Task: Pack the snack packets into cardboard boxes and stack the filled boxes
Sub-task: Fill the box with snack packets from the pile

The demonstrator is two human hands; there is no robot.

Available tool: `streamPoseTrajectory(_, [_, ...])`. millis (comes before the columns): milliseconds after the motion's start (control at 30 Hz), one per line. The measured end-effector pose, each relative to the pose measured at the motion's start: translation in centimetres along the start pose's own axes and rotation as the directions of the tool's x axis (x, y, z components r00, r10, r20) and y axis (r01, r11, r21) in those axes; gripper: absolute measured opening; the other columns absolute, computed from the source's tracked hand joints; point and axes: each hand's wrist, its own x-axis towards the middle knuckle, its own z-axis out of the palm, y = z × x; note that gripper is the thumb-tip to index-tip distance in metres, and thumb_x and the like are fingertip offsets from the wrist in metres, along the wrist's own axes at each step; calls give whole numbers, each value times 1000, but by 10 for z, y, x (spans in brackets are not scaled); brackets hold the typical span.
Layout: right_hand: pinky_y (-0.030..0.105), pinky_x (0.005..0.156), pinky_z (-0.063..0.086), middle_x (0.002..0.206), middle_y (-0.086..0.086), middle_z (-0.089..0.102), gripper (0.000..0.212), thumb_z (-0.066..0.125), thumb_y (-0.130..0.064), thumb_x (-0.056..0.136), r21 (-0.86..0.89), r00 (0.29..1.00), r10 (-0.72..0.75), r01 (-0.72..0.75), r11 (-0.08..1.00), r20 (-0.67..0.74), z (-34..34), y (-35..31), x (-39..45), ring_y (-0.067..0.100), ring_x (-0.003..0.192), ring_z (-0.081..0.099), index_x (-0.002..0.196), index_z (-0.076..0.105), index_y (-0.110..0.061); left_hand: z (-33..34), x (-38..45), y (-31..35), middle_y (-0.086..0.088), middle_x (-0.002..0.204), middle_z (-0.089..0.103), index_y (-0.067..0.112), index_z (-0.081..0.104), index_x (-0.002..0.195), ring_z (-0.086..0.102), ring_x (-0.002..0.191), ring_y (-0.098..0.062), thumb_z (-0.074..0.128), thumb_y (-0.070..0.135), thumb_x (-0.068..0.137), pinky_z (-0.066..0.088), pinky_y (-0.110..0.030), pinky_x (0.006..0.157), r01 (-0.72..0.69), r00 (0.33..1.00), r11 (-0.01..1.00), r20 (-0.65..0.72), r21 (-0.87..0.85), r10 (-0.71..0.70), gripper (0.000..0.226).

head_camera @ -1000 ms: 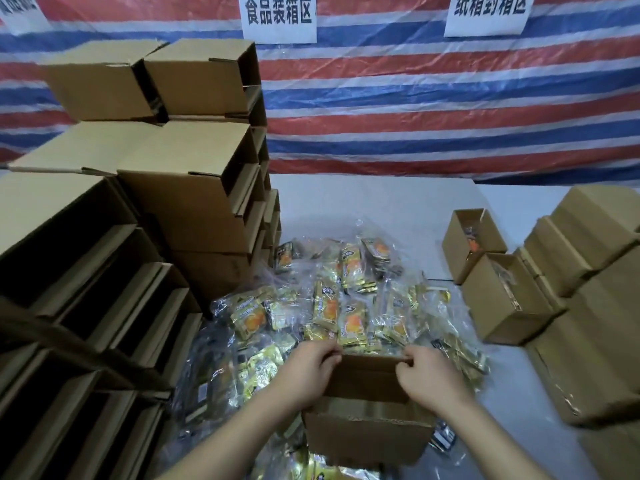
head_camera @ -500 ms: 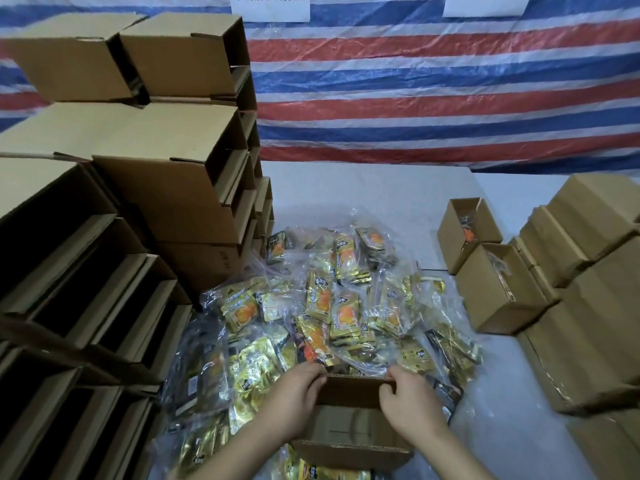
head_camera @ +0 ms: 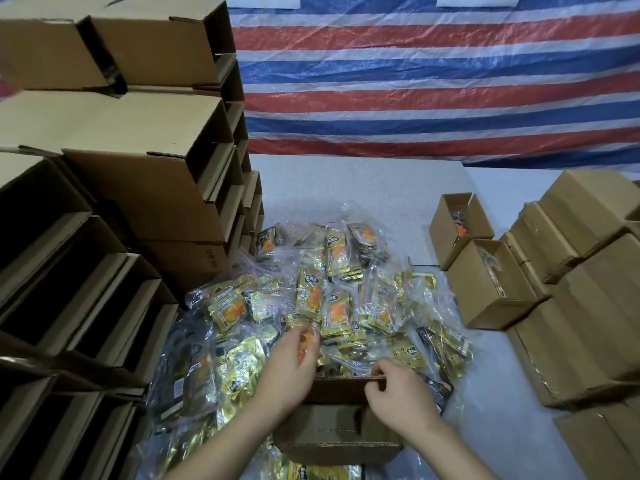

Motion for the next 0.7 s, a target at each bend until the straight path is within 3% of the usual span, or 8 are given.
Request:
streamPoseTrajectory(133, [26,76,46,100,-12,58,24,48,-34,85,-39,999,-31,32,999,4,-2,2,1,9,92,54,103,61,-25,-6,53,-2,-11,128,63,11,39,146,66,100,-19,41,59,98,51,-33,78,268,963,962,-4,-55,-269,68])
streamPoseTrajectory(233, [25,82,47,108,-12,59,35,44,-39,84,-46,998,-57,58,997,16,-1,3,-1,8,96,54,111,62,-25,-6,78,-8,-14,131,60,5,24,152,63,98,-22,46,67,93,44,-27,61,468,871,879,122,88,-476,89])
streamPoseTrajectory(300, [25,82,47,107,-11,59,38,42,-41,83,-49,998,-64,65,997,21,0,4,-3,8,96,54,110,62,-24,-3,86,-11,-8,107,65,1,25,151,63,76,-15,51,71,89,38,-25,47,519,814,837,197,172,-546,97])
streamPoseTrajectory(367, [26,81,47,106,-11,59,37,41,-42,83,-52,998,-60,61,997,25,-1,4,-4,9,96,54,107,62,-24,4,91,-14,-11,116,65,1,18,153,55,60,-13,57,71,85,37,-24,41,547,776,809,233,215,-586,105])
streamPoseTrajectory(433, [26,79,46,102,-11,59,35,41,-42,82,-52,998,-59,60,997,23,-1,4,-5,9,94,53,103,62,-24,15,93,-17,-18,143,50,5,1,156,56,69,-20,66,69,79,47,-26,51,582,755,792,239,183,-610,119])
streamPoseTrajectory(533, [26,79,45,102,-11,59,39,40,-47,81,-51,998,-61,62,997,25,-2,5,-6,8,94,52,103,62,-24,29,92,-22,-20,152,41,9,-14,155,60,116,-36,80,59,72,55,-41,90,597,758,787,212,156,-617,135])
streamPoseTrajectory(600, [27,83,45,103,-11,58,45,37,-51,81,-44,998,-60,61,997,31,-3,5,-7,9,97,52,106,61,-24,34,90,-23,-20,145,49,9,-15,154,62,115,-37,84,52,72,55,-46,95,610,758,780,185,139,-625,136])
streamPoseTrajectory(700, [29,90,45,108,-11,57,50,35,-54,83,-13,998,-62,62,998,32,-6,4,-6,8,103,51,113,62,-23,34,90,-19,-19,136,56,5,-7,155,66,105,-34,85,47,72,58,-43,89,654,735,751,156,98,-660,130])
